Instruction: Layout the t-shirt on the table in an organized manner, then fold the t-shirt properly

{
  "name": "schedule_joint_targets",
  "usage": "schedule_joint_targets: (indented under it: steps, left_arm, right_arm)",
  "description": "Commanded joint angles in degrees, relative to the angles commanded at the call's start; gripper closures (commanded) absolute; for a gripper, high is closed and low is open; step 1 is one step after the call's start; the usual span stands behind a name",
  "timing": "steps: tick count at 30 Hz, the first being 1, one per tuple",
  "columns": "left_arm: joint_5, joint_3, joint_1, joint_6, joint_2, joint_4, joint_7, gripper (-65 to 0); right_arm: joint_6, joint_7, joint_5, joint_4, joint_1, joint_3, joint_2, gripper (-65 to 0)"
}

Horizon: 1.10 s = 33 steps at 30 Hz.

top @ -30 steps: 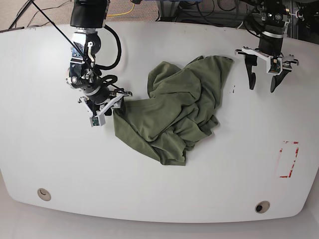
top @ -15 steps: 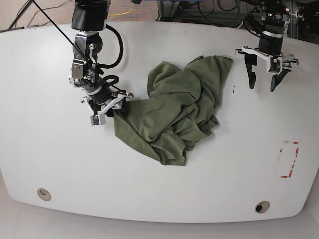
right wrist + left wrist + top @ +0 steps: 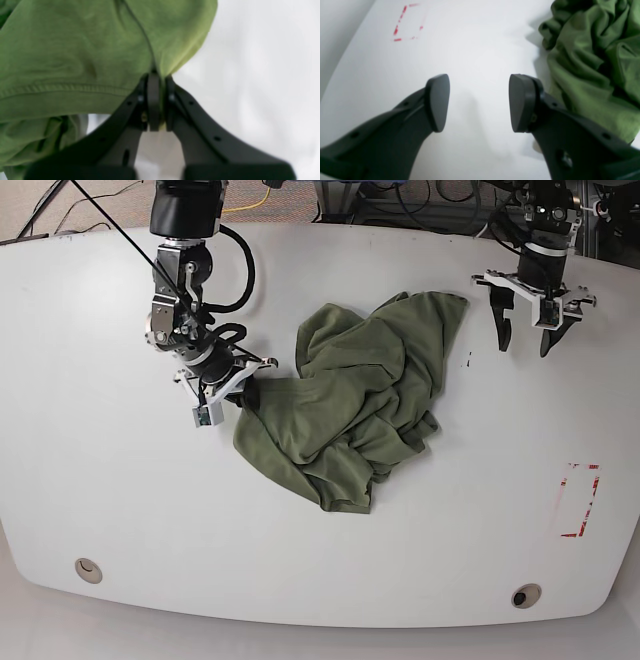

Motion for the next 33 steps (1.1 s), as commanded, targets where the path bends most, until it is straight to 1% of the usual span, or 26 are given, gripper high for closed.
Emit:
schedule_joint_targets:
  steps: [4,5,6,7,9,13,21,24,33]
  left_arm:
    - [-1.32,0.0,0.0,-9.58,0.18,0.0,1.49,-34.0]
    - [-1.67,0.0,0.0,-11.16,0.18,0.0,1.76,-34.0]
    - [-2.11,0.0,0.0,-13.54,0.26,0.0,2.37,-34.0]
    - [-2.2,0.0,0.0,-15.21,0.26,-0.09,3.08,-33.9]
    - [-2.2,0.09,-0.09,-16.53,0.44,-0.26,3.96,-33.9]
    - [-2.02,0.0,-0.09,-16.88,1.41,-2.02,4.13,-33.9]
    - [-2.02,-0.26,-0.09,-16.97,0.53,-9.49,3.87,-33.9]
    - [-2.29,0.09,-0.09,-16.97,-0.62,-11.25,3.87,-33.9]
    - [-2.29,0.09,-2.46,-17.05,-0.88,-14.33,3.87,-33.9]
  right_arm:
    - [0.0,0.0,-0.09,1.85,-0.79,-1.05,-0.09,0.0]
    - [-0.09,0.0,-0.18,2.11,-0.88,-1.41,-0.09,0.0]
    - [-0.09,0.0,-0.26,2.46,-0.97,-1.93,0.0,0.0]
    - [-0.18,0.0,-0.35,2.64,-0.97,-2.37,0.09,0.0]
    - [-0.18,0.0,-0.35,2.64,-0.97,-2.9,0.26,0.0]
    - [-0.18,0.0,-0.44,2.64,-1.05,-3.08,0.26,0.0]
    - [-0.26,0.0,-0.44,2.64,-1.32,-3.08,0.26,0.0]
    - [-0.26,0.0,-0.44,2.55,-1.32,-3.08,0.26,0.0]
    - [-0.09,0.0,-0.44,2.55,-1.41,-3.08,0.26,0.0]
